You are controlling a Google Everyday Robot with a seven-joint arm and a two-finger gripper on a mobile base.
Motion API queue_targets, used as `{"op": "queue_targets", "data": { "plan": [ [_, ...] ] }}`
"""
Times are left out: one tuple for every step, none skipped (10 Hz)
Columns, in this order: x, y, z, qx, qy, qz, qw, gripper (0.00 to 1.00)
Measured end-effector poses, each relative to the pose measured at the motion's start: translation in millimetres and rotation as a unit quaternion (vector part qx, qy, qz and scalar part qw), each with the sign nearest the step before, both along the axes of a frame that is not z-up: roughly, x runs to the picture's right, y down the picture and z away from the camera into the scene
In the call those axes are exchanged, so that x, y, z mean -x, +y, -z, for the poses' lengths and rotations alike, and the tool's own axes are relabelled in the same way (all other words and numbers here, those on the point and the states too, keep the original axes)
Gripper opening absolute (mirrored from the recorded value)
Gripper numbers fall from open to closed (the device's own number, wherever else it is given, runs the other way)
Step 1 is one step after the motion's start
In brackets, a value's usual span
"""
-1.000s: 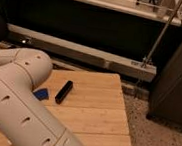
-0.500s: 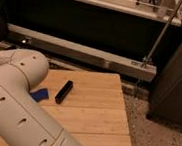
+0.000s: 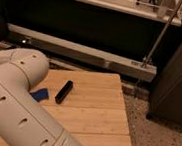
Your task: Place the pepper in the ceramic cup
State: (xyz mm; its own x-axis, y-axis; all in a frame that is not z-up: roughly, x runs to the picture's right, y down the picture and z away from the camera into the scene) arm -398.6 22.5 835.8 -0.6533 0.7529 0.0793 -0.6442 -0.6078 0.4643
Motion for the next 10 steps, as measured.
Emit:
{"op": "queue_targets", "data": {
  "plan": [
    [0.9,-1.0,2.6,-0.001,-0.006,-0.010,0.9999,0.80],
    [4.0,-2.8,7.7,-0.001,-0.022,-0.030,0.9993,0.80],
    [9.5,-2.8,13.1,0.007,-0.044,-0.049,0.9978,0.80],
    [18.8,-1.1,22.5,0.025,-0.081,-0.075,0.9936,0.80],
    [26.4,-0.9,34.9,0.045,-0.125,-0.096,0.9865,0.80],
    [27.2,-2.1,48.7,0.067,-0.174,-0.110,0.9763,0.80],
    [20.5,-4.5,59.5,0.082,-0.212,-0.120,0.9665,0.80],
    [7.6,-9.3,73.6,0.095,-0.259,-0.136,0.9515,0.80],
    [-16.3,-15.8,84.4,0.100,-0.298,-0.153,0.9368,0.80],
    [-44.8,-23.3,89.2,0.097,-0.324,-0.171,0.9255,0.80]
  ]
}}
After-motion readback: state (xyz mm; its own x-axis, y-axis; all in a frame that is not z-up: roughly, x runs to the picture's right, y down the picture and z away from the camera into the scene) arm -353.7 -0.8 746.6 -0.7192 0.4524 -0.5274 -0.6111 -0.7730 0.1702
